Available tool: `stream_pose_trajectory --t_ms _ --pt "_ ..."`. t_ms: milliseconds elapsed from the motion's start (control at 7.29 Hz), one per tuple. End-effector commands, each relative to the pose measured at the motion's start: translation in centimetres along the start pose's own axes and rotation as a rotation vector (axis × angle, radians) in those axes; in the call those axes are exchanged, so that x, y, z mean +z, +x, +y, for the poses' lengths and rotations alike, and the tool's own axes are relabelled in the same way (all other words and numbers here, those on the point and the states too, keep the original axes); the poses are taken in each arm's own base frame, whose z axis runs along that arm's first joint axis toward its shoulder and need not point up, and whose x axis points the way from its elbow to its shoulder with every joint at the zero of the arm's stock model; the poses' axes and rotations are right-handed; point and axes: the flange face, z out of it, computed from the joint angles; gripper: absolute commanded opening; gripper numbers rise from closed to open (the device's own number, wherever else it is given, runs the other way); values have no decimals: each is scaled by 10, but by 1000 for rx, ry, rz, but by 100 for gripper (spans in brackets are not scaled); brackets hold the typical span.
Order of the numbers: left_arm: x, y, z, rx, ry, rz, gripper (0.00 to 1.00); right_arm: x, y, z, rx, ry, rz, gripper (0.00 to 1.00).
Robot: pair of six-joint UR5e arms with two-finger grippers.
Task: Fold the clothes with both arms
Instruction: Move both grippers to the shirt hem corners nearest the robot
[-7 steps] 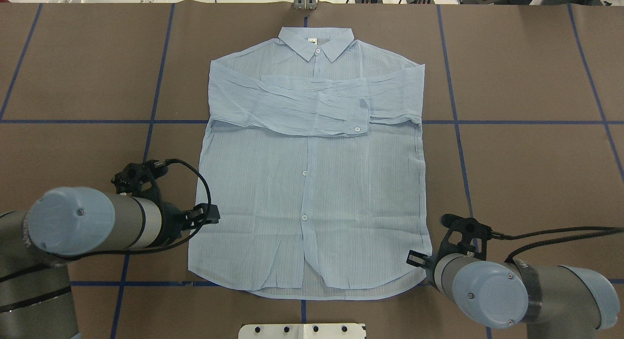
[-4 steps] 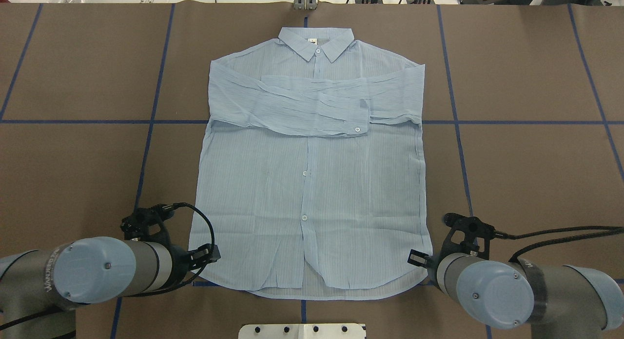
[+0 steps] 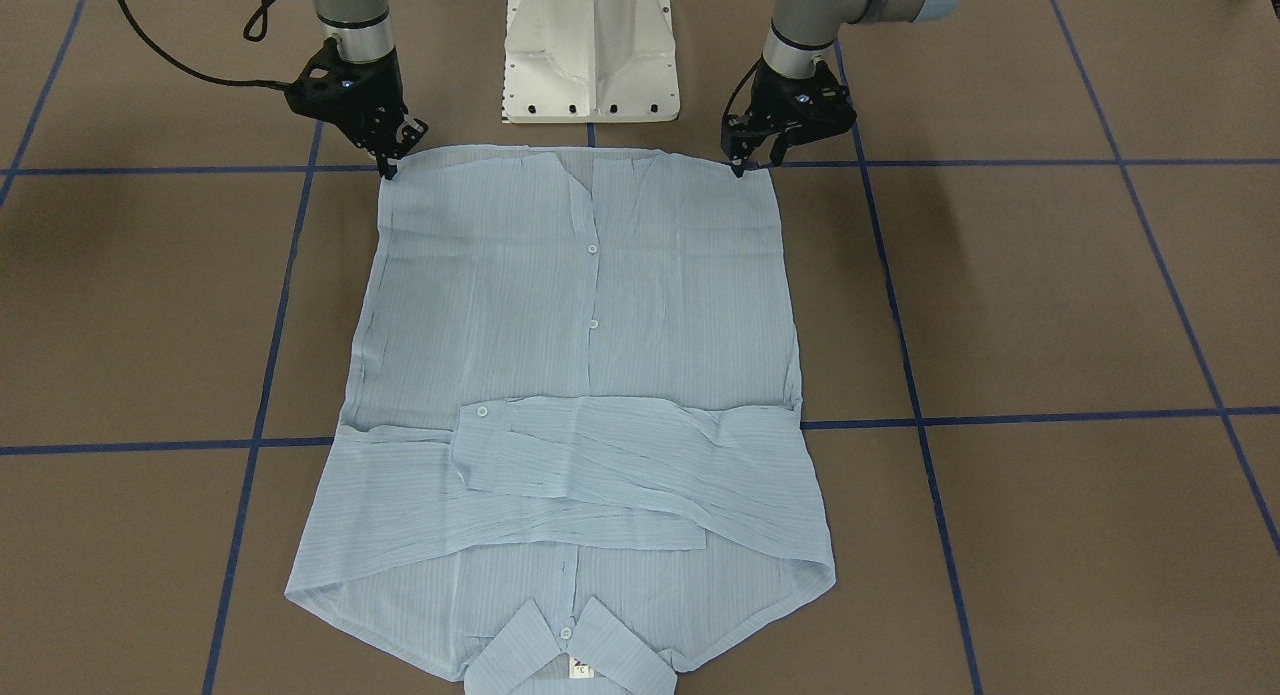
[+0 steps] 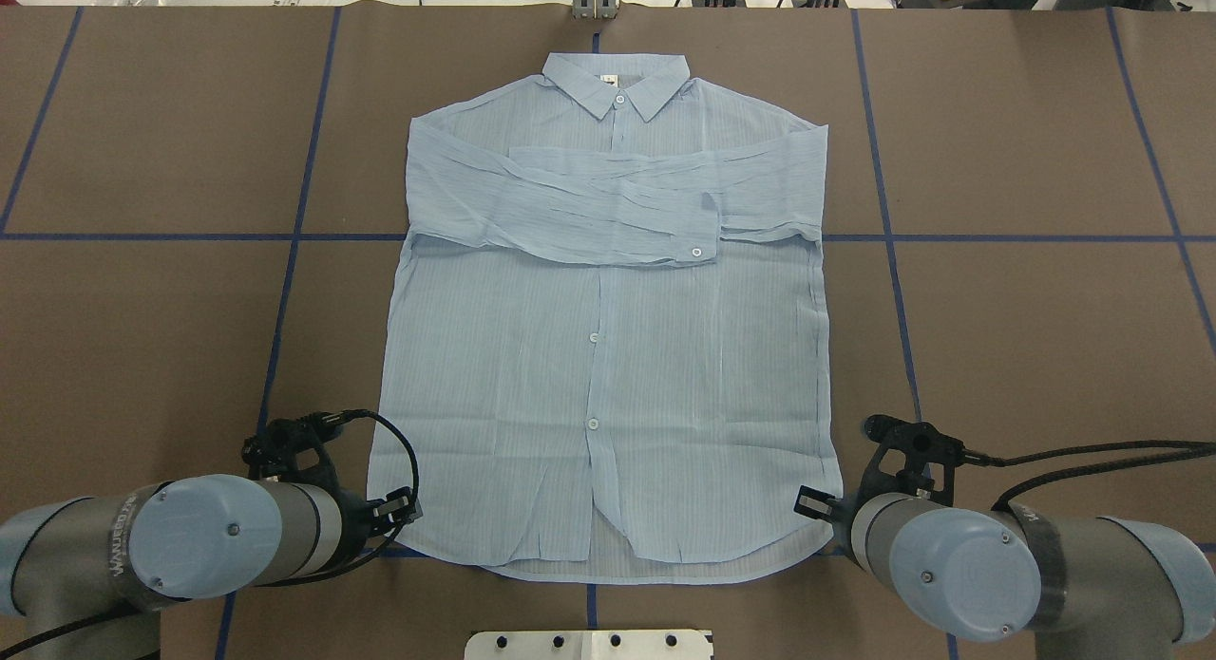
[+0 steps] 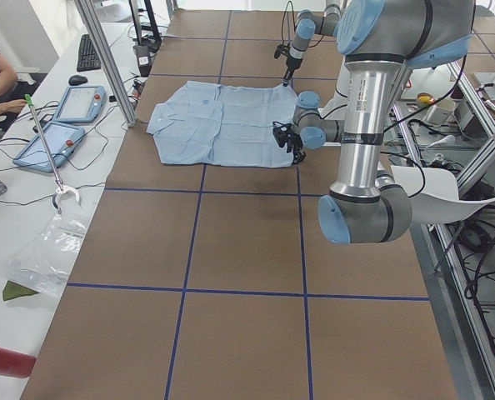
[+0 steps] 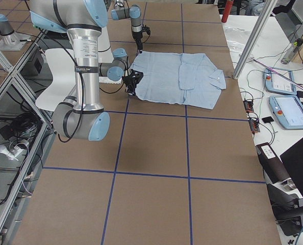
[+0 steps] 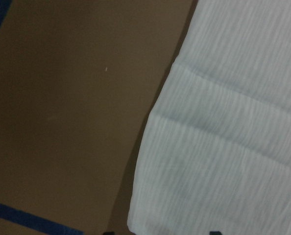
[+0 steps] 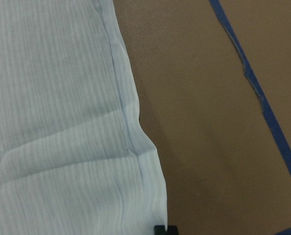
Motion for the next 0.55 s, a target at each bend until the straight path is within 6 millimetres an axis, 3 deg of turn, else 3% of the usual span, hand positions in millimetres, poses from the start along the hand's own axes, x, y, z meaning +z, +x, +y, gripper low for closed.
stream_pose_trajectory --t_ms 0,137,274,411 --pt "10 -3 -1 1 4 -18 60 1 0 0 0 2 1 0" --pt "8 -3 -3 -5 7 -16 40 0 0 0 0 1 0 0" --pt "4 -1 -7 -8 12 -9 0 0 0 0 0 1 0 0" --pt "5 -3 -9 -6 17 -17 0 0 0 0 0 1 -2 0"
